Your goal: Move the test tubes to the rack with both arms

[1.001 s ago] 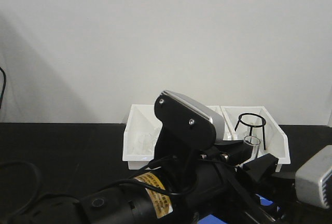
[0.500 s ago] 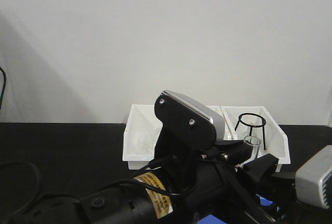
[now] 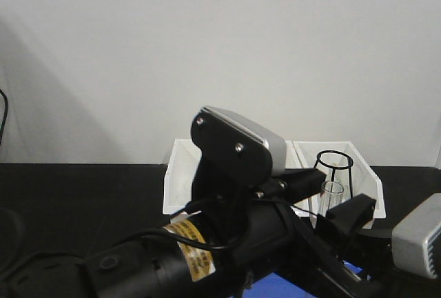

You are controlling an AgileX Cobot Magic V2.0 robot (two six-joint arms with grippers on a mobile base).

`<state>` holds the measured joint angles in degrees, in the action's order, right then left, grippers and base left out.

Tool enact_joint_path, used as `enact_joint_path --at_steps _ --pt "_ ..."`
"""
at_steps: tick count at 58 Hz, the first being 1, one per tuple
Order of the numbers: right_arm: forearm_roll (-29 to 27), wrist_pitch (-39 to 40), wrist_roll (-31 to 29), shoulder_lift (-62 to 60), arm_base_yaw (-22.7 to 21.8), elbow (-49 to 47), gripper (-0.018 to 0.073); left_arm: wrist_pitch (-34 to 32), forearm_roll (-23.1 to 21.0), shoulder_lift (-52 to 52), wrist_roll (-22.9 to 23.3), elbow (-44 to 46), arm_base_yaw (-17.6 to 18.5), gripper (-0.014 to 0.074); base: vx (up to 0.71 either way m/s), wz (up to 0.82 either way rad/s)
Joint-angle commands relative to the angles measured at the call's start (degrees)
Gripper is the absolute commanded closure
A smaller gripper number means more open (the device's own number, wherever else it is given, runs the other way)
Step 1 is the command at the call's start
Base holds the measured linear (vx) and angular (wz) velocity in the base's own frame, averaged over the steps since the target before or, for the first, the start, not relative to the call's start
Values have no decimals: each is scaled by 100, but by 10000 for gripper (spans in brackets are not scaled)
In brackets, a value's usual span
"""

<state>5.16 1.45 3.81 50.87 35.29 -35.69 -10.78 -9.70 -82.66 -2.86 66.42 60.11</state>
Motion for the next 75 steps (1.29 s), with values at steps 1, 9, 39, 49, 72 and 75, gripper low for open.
enact_joint_path --at_steps 1,9,39,49,72,75 --pt "59 534 -49 -40 0 -189 568 -707 21 463 -17 227 44 157 0 0" --pt "59 534 -49 -40 0 -189 568 -836 21 845 -291 227 44 157 0 0" --pt "-25 1981 -712 961 -5 -189 568 -354 3 1586 -714 227 44 157 0 0" --pt "-594 2829 -1128 1733 -17 -189 567 -106 3 1586 -714 227 44 157 0 0" --pt "-2481 3312 -2676 2294 -812 -189 567 237 3 1586 -714 227 44 157 0 0" --pt "-2481 3308 -2600 2294 -1086 -189 567 287 3 1586 -714 227 44 157 0 0"
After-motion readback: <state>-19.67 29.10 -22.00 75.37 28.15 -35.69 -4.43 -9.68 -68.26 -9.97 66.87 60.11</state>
